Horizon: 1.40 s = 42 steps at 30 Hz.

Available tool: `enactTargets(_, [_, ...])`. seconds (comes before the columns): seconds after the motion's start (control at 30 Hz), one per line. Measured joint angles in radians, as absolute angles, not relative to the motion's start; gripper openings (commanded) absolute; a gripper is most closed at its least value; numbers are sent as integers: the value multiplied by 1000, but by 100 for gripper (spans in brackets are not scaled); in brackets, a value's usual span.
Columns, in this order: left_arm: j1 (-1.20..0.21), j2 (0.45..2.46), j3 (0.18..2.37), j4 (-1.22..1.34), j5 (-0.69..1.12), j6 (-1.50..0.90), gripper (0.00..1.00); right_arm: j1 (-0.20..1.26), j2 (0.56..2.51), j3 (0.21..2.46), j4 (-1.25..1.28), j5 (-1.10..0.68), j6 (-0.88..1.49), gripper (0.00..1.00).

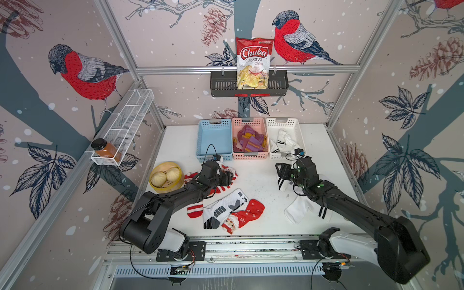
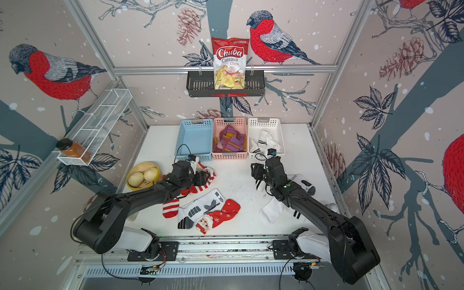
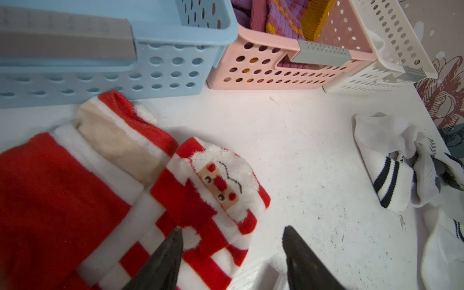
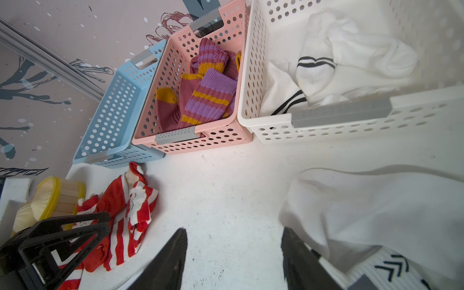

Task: Sort the socks into the basket by color
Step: Pick up the sock at the center of the board.

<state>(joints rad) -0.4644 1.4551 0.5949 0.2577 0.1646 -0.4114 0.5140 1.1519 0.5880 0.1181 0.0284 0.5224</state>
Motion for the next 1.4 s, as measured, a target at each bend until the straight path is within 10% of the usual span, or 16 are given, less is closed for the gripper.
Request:
enactTargets(0.6, [-481,1587,655,302,212,-411,56,510,1122,570,96,45,523,64])
enactTargets(1.4, [-482,1599,676,291,212,-388,0,490,1052,550,73,56,523,65])
